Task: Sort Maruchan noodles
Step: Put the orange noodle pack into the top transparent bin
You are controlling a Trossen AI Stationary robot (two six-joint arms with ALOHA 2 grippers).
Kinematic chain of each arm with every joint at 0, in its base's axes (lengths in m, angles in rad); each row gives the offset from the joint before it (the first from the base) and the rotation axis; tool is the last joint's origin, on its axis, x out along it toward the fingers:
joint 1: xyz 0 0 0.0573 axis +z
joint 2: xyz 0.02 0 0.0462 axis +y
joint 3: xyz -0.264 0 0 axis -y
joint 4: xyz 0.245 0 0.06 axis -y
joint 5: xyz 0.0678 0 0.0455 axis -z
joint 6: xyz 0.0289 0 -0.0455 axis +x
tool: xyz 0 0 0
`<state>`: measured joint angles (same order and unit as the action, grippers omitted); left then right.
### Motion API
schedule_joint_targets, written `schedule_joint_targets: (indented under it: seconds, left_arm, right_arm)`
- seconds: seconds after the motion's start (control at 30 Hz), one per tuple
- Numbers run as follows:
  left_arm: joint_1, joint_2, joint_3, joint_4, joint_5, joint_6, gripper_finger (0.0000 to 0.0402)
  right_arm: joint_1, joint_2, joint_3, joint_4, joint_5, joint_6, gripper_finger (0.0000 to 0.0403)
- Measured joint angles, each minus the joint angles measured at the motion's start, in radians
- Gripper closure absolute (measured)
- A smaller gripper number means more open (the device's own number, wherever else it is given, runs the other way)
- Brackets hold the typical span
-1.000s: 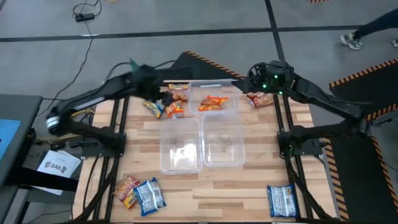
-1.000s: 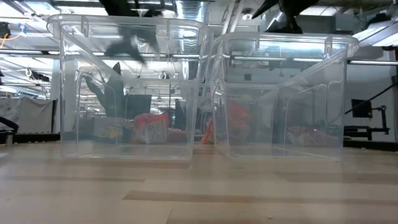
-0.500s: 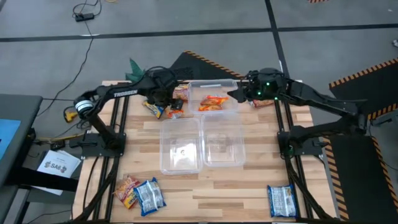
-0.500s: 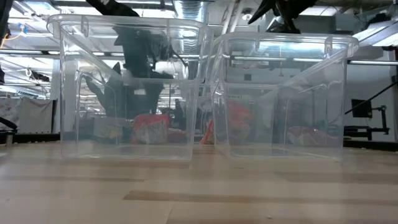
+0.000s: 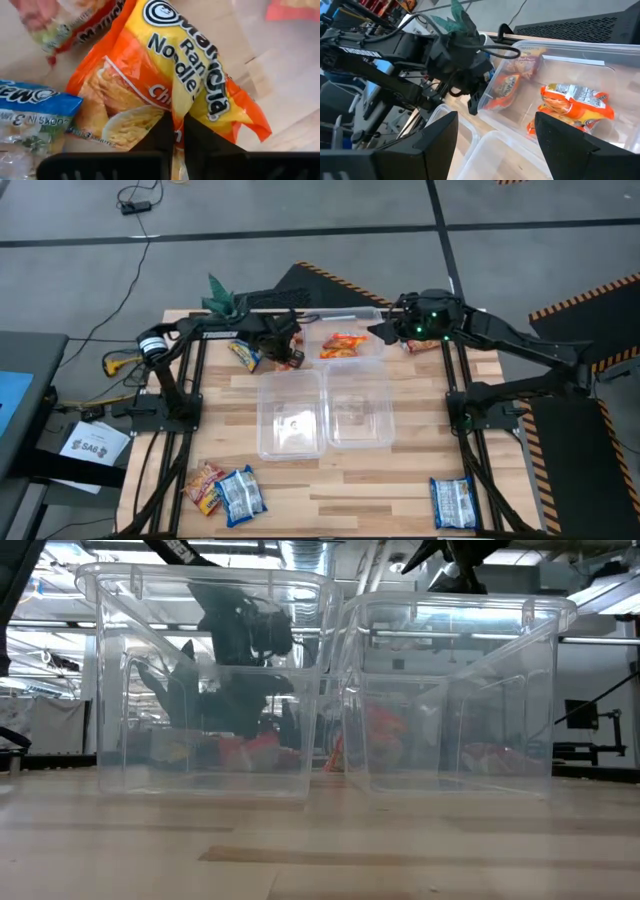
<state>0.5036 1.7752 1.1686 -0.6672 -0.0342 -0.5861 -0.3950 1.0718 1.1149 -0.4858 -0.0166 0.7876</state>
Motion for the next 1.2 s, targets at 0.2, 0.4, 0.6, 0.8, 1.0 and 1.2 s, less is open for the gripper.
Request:
schedule_joint_targets:
  seconds: [0.2,0.4,0.6,0.8,1.0,1.2]
  left_arm:
    - [0.002,-0.181,-0.004,0.004,-0.068,0.000,0.0401]
    - [0.004,-0.383,-0.003,0.089,-0.146,0.001,0.0401]
    - [-0.043,-0.412,-0.001,0.335,-0.116,0.000,0.0401]
    - [-0.113,-0.284,0.093,0.446,-0.117,0.051,0.0401]
    - [-0.134,-0.076,0.254,0.444,-0.108,0.089,0.0395]
    - [-0.110,0.063,0.407,0.378,-0.007,0.065,0.0322]
  right_arm:
    - [-0.001,-0.002,0.000,0.001,0.000,0.000,0.0117]
    - [-0.001,-0.002,0.000,0.014,0.000,-0.002,0.0117]
    - [-0.001,-0.002,0.000,0.078,0.000,-0.002,0.0117]
    - [0.000,-0.001,0.000,0.115,0.000,-0.002,0.0117]
    - [-0.007,-0.001,0.000,0.138,-0.002,-0.001,0.0117]
    - [-0.032,-0.019,0.000,0.131,-0.004,0.000,0.0117]
